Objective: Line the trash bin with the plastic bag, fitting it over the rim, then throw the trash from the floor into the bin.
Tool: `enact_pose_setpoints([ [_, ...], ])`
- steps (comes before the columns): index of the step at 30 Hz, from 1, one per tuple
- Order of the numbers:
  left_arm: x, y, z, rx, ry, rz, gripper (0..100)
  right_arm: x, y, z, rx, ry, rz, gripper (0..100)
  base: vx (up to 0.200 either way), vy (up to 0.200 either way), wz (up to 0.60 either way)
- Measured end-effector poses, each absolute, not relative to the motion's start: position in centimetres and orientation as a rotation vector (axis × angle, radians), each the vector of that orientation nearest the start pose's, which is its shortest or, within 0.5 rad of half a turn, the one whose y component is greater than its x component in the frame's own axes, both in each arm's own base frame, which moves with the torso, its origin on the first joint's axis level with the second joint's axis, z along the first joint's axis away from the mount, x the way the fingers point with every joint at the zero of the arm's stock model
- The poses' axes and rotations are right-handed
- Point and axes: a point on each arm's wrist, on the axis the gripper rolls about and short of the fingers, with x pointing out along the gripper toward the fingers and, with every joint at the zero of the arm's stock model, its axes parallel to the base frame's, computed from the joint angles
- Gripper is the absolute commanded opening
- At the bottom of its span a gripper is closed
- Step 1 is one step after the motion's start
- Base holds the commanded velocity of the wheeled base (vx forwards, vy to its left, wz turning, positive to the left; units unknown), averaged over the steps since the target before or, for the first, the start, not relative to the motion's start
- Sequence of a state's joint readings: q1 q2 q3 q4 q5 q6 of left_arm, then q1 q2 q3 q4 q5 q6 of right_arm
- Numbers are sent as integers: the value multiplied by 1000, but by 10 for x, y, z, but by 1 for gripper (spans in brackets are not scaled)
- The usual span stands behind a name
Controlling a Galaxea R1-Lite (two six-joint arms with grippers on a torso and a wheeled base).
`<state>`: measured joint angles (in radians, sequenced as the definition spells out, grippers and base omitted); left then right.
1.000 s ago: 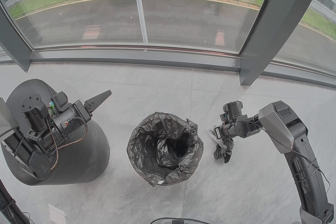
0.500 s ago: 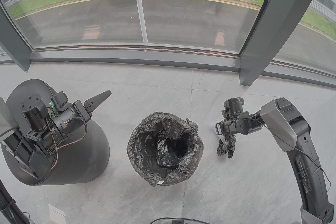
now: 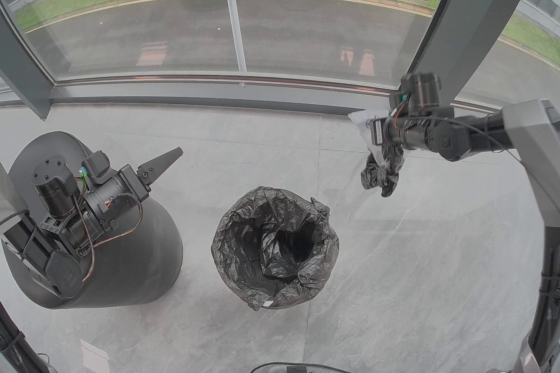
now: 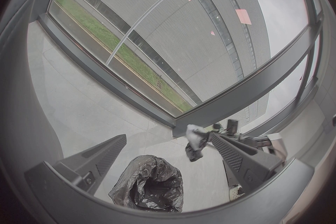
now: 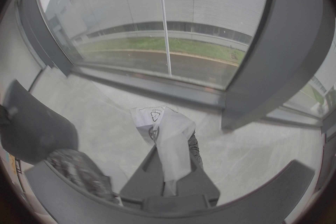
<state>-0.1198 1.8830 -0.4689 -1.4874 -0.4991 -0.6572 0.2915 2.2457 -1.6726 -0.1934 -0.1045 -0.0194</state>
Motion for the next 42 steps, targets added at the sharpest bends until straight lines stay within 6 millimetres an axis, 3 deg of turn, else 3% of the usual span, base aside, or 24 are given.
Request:
enact_pose_setpoints([
  [4,290,-46,133,-622,131,-620,100,401,154,218,-77,289,271,0,0,0,0],
  [6,289,-45,133,-622,130,-619,100,371,171,232,-80,275,336,0,0,0,0],
  [12,289,-45,132,-621,132,-618,100,286,226,232,-106,288,564,0,0,0,0],
  [16,289,-45,132,-622,134,-617,100,255,255,219,-105,271,645,0,0,0,0],
  [21,288,-45,132,-622,135,-616,100,251,282,190,-114,268,664,0,0,0,0],
  [29,288,-45,131,-621,138,-617,100,272,314,133,-177,322,632,0,0,0,0],
  [35,288,-46,131,-622,140,-617,100,289,328,111,-188,330,618,0,0,0,0],
  [42,288,-46,130,-622,141,-618,100,305,331,93,-200,347,589,0,0,0,0],
])
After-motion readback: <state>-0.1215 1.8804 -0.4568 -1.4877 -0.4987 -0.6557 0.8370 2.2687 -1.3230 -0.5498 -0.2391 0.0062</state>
